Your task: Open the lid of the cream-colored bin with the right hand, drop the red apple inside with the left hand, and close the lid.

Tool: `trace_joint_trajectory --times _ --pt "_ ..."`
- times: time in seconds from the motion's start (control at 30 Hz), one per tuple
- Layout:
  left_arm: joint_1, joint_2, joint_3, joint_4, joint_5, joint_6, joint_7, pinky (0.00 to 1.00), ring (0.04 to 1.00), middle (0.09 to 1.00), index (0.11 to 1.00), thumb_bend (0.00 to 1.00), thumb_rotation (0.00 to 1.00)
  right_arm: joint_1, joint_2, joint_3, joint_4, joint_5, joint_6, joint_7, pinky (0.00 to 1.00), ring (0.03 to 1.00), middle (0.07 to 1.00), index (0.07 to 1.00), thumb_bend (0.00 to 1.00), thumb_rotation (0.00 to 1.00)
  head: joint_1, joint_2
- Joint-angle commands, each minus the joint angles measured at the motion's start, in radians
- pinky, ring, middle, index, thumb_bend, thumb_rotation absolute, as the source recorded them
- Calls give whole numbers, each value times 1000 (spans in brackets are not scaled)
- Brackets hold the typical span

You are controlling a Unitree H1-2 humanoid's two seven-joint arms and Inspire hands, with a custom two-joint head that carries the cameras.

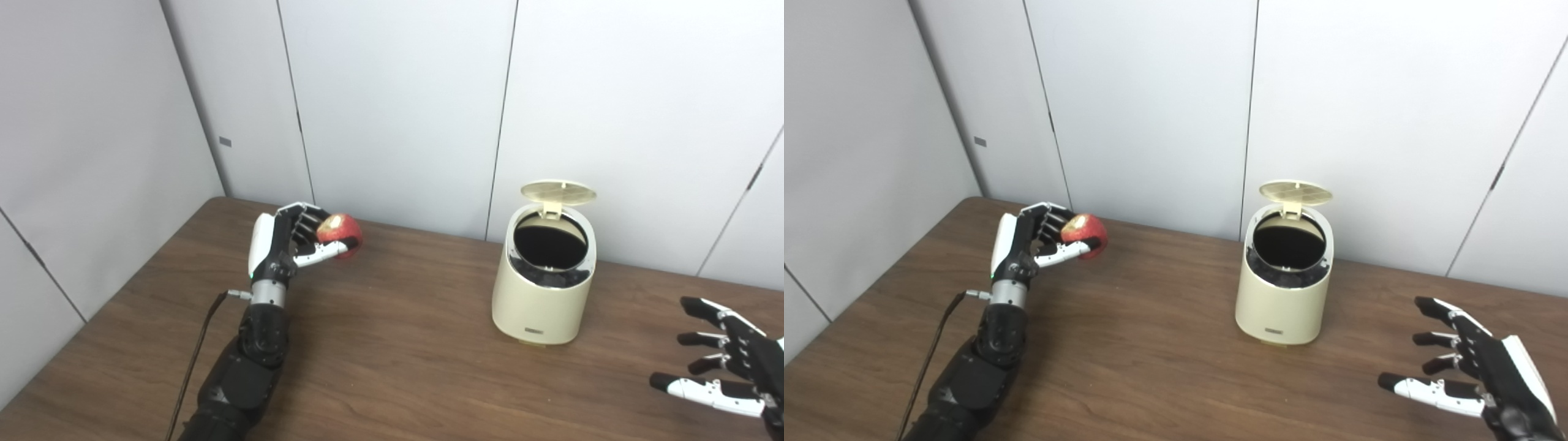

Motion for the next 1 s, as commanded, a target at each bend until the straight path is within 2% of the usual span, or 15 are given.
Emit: trace_joint_trajectory --times 0.0,0.07,0.13,0.17,0.27,0.4,0.6,0.73,0.97 --pt "-19 18 1 -79 40 10 14 394 397 435 501 524 0 -32 -5 -2 -41 -10 2 -6 590 766 887 861 747 35 -5 2" --pt "-9 10 -1 -159 53 48 -9 427 423 454 493 526 0 -34 -5 2 -44 -12 6 -7 613 777 892 874 735 9 -13 3" --pt "-1 4 -4 -226 47 69 -37 387 429 473 484 526 0 -36 -3 4 -44 -12 5 -8 624 786 894 878 730 2 -32 3" --pt "1 2 -9 -254 44 66 -49 358 424 481 481 526 0 -36 -3 6 -44 -16 3 -9 646 798 899 884 726 0 -32 3" --pt "0 -8 -16 -316 39 64 -78 357 411 480 481 526 0 -38 -2 11 -36 -23 -12 -14 651 802 897 889 728 0 -49 3" --pt "-8 -20 -36 -384 73 71 -107 303 386 478 481 527 0 -35 -2 12 3 -17 -67 -24 645 806 907 893 737 0 -75 2" --pt "-27 -34 -71 -413 123 54 -139 298 395 474 483 527 0 -35 -1 21 53 -25 -138 -35 627 804 909 881 749 0 -119 -2" --pt "-42 -46 -99 -393 128 17 -155 307 394 486 478 526 0 -38 4 25 89 -29 -192 -46 610 790 898 878 786 133 -152 -4" --pt "-66 -94 -138 -377 146 7 -169 301 392 484 479 526 0 -49 27 28 125 -9 -230 -44 607 775 896 883 777 109 -199 -8"
